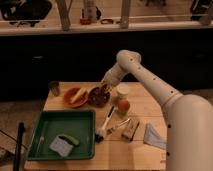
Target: Place grapes in purple bowl
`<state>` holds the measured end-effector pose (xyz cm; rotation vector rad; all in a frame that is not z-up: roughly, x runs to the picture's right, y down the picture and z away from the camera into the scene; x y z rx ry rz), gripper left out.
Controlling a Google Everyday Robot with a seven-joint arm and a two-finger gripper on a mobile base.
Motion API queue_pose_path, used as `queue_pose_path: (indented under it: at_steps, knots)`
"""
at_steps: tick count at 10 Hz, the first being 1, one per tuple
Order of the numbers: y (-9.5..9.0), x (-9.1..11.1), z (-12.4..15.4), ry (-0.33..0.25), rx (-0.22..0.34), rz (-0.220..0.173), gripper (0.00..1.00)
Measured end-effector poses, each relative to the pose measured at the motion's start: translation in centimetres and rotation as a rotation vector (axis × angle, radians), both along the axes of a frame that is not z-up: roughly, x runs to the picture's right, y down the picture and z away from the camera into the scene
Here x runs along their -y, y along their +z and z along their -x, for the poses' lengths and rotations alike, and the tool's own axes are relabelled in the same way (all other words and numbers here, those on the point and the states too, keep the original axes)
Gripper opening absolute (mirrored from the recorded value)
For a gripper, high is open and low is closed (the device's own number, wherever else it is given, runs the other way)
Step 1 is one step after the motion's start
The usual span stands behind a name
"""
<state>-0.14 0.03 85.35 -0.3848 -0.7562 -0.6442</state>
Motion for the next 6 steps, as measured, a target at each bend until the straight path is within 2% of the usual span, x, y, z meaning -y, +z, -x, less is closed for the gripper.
queue_pose_path:
  at_steps: [2, 6]
  knots:
    - [0.15, -0.07, 0.22, -0.009, -0.003, 0.01, 0.02]
    - [0.27, 0.48, 0.39, -0.002, -0.005, 0.016, 0.4]
